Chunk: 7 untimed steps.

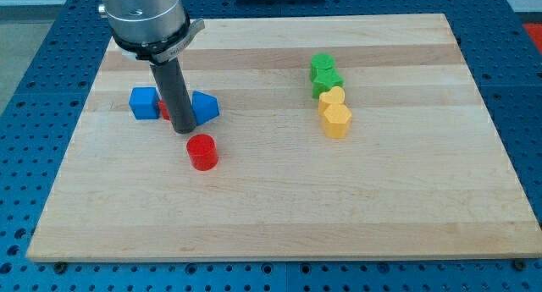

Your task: Drag the red circle to the right of the blue triangle

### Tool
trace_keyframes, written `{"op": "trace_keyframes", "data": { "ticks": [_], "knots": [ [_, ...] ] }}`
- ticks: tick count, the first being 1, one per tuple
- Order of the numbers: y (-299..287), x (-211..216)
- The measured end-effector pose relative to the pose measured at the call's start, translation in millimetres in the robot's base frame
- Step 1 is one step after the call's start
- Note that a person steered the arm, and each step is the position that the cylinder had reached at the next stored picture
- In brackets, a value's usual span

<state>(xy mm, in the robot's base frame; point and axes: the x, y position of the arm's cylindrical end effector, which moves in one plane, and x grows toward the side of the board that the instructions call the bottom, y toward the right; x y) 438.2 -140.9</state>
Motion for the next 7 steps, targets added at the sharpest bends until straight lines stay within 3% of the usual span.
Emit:
{"op": "trace_keyframes", "data": {
  "ticks": [3,7],
  "knots": [
    [-1.9,24.0],
    [-21.5,6.2]
  ]
}}
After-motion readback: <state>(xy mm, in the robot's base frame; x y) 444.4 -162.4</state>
